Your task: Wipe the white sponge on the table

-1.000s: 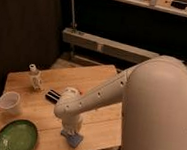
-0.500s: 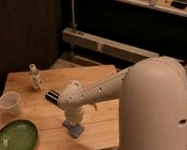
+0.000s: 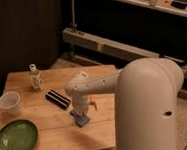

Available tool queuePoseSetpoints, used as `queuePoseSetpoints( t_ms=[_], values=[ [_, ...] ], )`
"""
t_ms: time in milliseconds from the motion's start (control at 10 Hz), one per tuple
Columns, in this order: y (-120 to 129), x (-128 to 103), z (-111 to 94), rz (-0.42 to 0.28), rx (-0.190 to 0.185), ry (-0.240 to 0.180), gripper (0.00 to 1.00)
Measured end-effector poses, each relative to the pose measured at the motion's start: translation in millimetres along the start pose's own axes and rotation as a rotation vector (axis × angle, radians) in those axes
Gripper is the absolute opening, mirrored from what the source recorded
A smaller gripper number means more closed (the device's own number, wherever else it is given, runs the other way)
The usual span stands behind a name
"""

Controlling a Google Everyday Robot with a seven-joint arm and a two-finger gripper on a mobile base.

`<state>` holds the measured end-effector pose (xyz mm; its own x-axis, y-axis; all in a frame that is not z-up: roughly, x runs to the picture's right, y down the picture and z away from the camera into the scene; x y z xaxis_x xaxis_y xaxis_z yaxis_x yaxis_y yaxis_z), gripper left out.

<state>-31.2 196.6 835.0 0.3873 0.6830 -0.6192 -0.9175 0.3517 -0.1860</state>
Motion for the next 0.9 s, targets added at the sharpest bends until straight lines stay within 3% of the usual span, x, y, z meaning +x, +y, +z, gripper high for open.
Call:
queuePoseSetpoints(
  t_ms=[200,600,900],
  values=[
    [-27,16,6,0.054,0.026,0.023,0.0],
    [-29,17,5,0.054,0.031,0.024,0.0],
    [-62,51,4,0.141,0.05,0.046,0.0]
  ],
)
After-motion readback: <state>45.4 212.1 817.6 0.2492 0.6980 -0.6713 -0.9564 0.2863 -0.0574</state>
